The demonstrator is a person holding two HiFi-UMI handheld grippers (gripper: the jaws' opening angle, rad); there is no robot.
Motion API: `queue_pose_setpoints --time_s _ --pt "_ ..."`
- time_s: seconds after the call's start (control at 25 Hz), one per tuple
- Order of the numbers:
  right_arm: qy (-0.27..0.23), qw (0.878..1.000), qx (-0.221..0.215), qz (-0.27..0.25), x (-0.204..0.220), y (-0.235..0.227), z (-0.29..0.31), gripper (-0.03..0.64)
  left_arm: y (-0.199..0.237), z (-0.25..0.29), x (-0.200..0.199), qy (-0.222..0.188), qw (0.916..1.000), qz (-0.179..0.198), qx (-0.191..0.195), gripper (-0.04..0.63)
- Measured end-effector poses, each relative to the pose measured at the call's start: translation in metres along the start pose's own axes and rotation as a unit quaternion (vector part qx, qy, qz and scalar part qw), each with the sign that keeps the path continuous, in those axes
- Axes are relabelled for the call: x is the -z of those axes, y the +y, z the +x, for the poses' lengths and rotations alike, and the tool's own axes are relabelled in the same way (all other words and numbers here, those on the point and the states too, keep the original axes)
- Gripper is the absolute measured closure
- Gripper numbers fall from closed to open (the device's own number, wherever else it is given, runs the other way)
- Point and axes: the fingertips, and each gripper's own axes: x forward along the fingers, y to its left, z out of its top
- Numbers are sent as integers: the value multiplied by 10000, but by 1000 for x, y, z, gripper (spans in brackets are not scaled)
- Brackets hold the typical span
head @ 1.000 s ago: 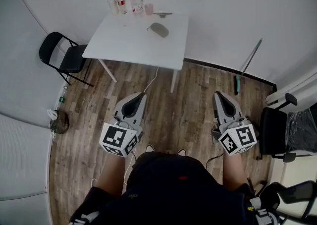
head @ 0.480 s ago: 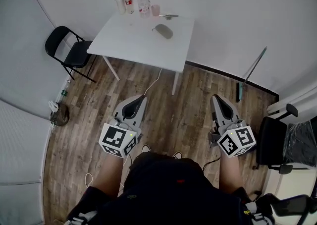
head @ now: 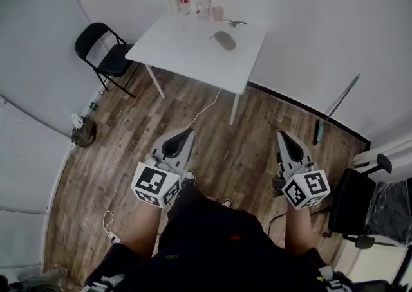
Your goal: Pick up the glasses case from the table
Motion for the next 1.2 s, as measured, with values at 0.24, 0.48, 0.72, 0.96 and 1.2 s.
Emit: queue_pose_setpoints --time_s 0.24,0.48,0.72,0.96,1.2 --pt "-50 10000 -7 -30 0 -13 7 595 -3 18 -4 5 10000 77 52 575" --pt "-19 9995 222 -204 1 -41 15 595 1 54 -11 -107 9997 81 207 575" --pt "-17 9991 272 -324 -8 -59 44 595 24 92 -17 -182 9993 -29 334 575" --pt "122 9980 418 -466 -18 -75 100 595 68 131 -24 -248 9988 -144 400 575" --pt "197 9978 374 -518 -27 -72 180 595 140 159 -33 -242 9980 -358 461 575"
